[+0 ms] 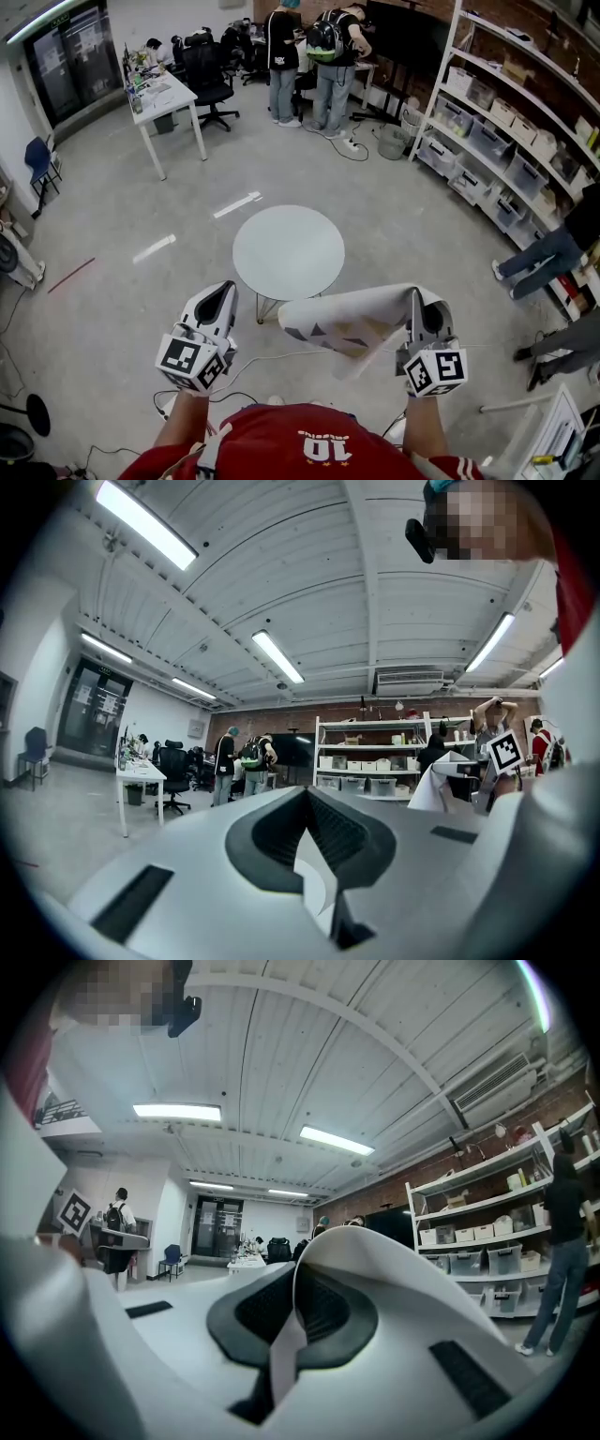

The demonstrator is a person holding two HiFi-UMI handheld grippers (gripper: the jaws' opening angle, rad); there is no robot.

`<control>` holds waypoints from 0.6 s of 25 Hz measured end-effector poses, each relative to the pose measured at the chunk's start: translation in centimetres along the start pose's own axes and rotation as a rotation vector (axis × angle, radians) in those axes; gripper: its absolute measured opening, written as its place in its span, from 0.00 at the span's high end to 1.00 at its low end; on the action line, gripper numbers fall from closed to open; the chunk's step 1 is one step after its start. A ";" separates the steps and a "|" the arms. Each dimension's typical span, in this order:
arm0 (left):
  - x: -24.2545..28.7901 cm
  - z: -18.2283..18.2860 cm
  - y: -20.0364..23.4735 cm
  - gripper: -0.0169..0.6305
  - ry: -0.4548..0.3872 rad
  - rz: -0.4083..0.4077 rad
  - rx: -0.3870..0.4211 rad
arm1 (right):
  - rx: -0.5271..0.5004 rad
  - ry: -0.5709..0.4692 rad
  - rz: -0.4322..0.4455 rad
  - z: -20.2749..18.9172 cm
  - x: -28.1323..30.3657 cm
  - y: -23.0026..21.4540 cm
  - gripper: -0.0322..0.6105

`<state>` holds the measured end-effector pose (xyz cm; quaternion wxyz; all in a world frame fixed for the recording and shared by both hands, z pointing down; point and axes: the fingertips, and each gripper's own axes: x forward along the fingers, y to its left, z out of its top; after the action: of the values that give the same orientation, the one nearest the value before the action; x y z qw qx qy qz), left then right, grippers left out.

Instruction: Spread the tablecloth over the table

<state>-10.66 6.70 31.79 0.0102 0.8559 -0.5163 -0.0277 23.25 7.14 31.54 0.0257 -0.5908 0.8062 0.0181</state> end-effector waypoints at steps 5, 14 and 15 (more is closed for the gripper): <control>-0.2 0.3 2.0 0.97 -0.022 -0.011 -0.047 | -0.013 0.011 -0.009 0.0 0.7 1.3 0.93; -1.2 -1.1 5.3 0.97 -0.001 -0.008 -0.029 | -0.025 0.021 -0.062 -1.0 1.4 2.5 0.93; -1.2 -1.3 5.6 0.97 0.000 -0.009 -0.032 | -0.022 0.022 -0.071 -1.0 1.4 2.3 0.93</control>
<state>-16.10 5.14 33.43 0.0236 0.8580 -0.5119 -0.0361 20.57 6.43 32.43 0.0107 -0.6194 0.7847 0.0196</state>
